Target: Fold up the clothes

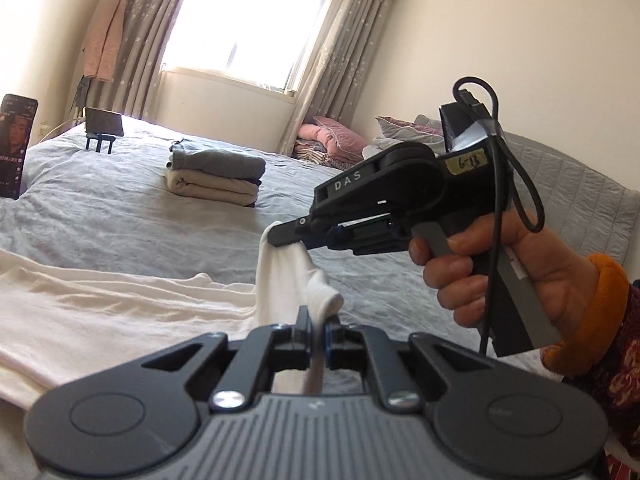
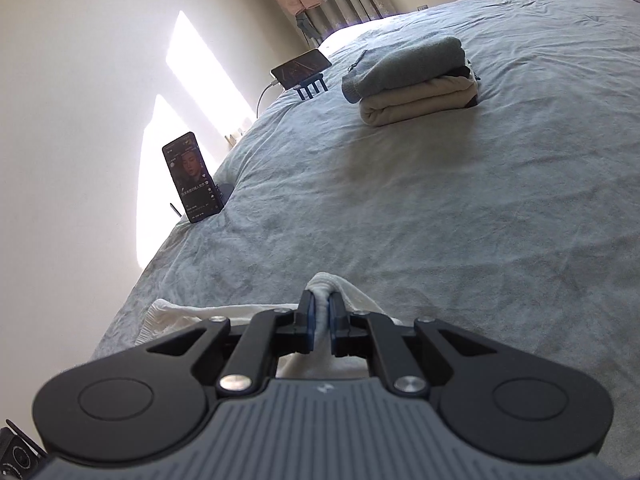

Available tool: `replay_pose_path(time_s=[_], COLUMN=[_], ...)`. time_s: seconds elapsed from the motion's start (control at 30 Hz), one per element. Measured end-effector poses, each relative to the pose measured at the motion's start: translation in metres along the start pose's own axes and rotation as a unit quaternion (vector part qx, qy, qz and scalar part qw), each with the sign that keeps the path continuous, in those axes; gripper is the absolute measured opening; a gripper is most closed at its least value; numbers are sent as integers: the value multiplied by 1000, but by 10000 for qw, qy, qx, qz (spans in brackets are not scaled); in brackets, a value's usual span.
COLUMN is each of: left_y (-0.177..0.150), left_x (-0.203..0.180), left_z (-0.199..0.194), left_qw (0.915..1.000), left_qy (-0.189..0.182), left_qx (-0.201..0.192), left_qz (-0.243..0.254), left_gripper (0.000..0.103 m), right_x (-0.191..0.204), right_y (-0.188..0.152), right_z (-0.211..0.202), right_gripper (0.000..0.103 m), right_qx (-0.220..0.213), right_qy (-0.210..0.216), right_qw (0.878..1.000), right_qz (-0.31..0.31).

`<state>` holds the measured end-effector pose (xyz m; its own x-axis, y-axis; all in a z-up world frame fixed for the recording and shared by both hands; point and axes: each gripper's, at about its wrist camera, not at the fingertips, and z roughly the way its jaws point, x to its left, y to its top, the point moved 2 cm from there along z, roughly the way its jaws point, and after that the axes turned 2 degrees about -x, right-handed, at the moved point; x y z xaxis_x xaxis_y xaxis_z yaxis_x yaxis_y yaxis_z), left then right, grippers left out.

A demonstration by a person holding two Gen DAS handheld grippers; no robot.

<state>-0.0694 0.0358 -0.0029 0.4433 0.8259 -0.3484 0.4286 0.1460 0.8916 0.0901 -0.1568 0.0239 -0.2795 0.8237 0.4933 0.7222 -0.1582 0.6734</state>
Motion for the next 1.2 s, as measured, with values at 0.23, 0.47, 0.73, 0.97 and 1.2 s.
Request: replay_pose_path(time_s=[0.23,0.47,0.73,0.97,1.2], left_y=[11,18,20,17,14], left_x=[46,80,118,144,161], left_z=[-21,-40,-63,-83,-97], left_qw=[9937,9833,9675,9505,9372], left_qy=[546,1074,1646,2029,2388], left_qx=[-265,-463,-613,-759,-774], left_qz=[-939,-1396,-1819,-2225,-2419], left_gripper=[5,5,5,5,6], right_x=[40,79,117,148,169], right_y=[7,7,2,-5,-15], right_z=[32,71,112,142,162], right_gripper=[7,7,7,7,7], right_qx=[84,240,418,581,719], right_qy=[236,514,848,1100,1289], right_qw=[9993,9973,9939,9899,9865], right_qz=[-281,-456,-577,-677,-704])
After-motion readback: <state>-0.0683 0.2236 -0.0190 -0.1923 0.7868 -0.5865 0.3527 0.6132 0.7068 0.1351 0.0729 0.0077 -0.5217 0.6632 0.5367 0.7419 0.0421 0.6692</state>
